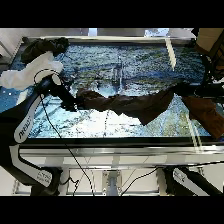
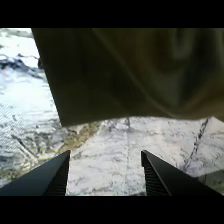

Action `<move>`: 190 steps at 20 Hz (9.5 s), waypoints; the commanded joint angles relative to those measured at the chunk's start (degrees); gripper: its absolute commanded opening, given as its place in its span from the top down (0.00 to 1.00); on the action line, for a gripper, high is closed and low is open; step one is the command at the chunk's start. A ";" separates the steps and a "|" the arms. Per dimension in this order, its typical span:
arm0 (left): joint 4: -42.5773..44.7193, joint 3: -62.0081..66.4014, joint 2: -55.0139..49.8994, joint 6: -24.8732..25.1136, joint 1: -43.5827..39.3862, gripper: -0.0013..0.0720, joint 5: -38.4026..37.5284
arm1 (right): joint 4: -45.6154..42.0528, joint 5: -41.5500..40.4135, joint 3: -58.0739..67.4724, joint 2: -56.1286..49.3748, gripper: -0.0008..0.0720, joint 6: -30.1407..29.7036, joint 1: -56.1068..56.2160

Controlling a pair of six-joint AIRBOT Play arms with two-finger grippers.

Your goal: Fold the shirts.

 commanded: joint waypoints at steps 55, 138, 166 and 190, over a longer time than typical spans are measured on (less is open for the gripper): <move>-0.04 41.75 36.30 2.58 5.14 0.97 -16.63 | 1.64 17.86 29.44 6.21 0.96 1.03 1.14; -2.29 -2.75 4.83 7.37 16.72 0.38 3.39 | -6.73 -6.08 -0.96 -26.14 0.95 6.03 11.45; -15.23 -4.98 -5.60 13.27 15.96 0.52 14.45 | -7.04 -6.47 -0.96 -26.14 0.95 6.08 11.56; -44.52 19.30 6.99 27.89 24.81 0.97 2.91 | -4.59 -9.29 23.76 -13.68 0.96 5.68 -1.70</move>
